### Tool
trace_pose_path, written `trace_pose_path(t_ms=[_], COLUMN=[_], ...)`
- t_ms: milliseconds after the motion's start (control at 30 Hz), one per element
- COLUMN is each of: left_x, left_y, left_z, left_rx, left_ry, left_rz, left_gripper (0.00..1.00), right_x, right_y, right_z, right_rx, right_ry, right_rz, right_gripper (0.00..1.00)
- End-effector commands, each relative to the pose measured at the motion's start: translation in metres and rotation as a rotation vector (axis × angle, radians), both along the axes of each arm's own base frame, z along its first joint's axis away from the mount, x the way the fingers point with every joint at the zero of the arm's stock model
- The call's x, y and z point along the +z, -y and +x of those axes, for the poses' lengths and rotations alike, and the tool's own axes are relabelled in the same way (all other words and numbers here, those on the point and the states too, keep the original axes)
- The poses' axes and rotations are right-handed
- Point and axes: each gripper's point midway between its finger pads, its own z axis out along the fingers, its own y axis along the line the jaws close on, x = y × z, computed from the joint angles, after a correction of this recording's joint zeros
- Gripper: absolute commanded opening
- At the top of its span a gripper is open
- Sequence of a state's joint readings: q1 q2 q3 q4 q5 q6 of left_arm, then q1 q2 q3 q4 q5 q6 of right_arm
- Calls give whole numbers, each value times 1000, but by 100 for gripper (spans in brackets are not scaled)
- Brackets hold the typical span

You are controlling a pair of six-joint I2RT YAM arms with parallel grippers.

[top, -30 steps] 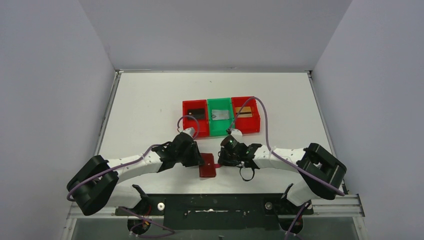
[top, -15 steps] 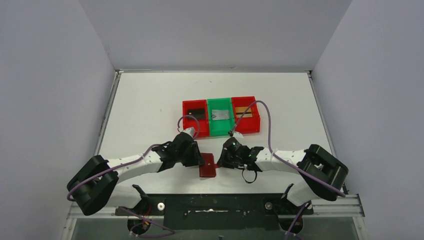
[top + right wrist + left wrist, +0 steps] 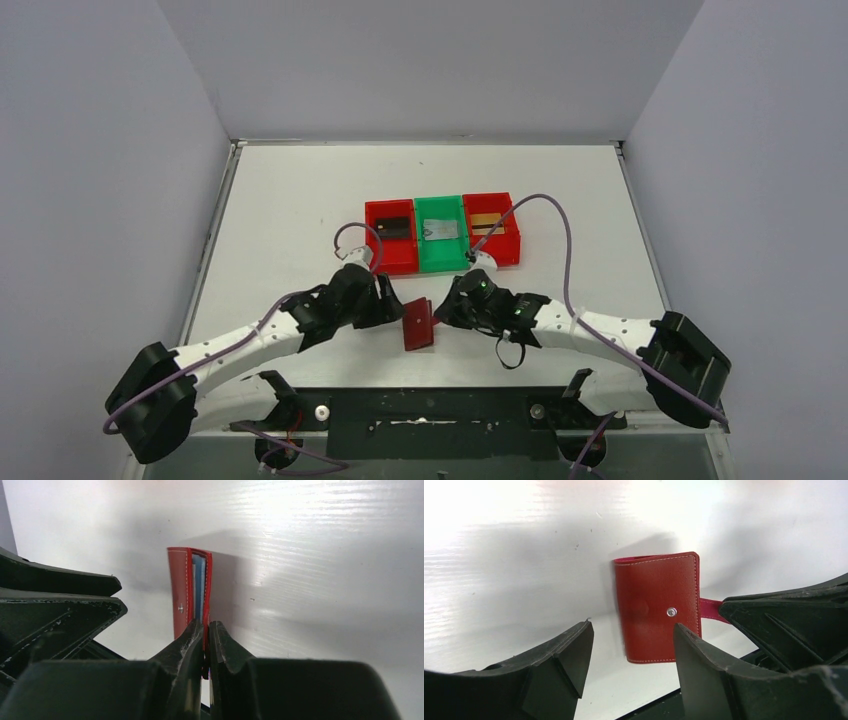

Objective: Take the credit cards out of the card holder

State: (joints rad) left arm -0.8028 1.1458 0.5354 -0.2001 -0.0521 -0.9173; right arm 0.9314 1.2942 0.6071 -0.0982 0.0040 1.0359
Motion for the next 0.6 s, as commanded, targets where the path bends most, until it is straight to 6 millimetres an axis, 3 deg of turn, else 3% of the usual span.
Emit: trace_pose_path(t_ms=[0, 267, 400, 567], left_x=[26, 47, 54, 55], left_y=[-13, -33, -40, -45], left_z=[13, 12, 12, 8], left_rx=[94, 175, 205, 212], left_ry=[87, 163, 177, 172], left_rz=[-23, -74, -83, -82], left_gripper=[61, 67, 68, 68], right_x=[43, 84, 92, 69], right_y=[-9, -43, -63, -63], right_z=[16, 16, 15, 17], right_rx=[-19, 92, 171, 178], right_ry=[128, 218, 228, 171], right_rz=[52, 150, 181, 117], right_gripper=[0, 0, 1, 1])
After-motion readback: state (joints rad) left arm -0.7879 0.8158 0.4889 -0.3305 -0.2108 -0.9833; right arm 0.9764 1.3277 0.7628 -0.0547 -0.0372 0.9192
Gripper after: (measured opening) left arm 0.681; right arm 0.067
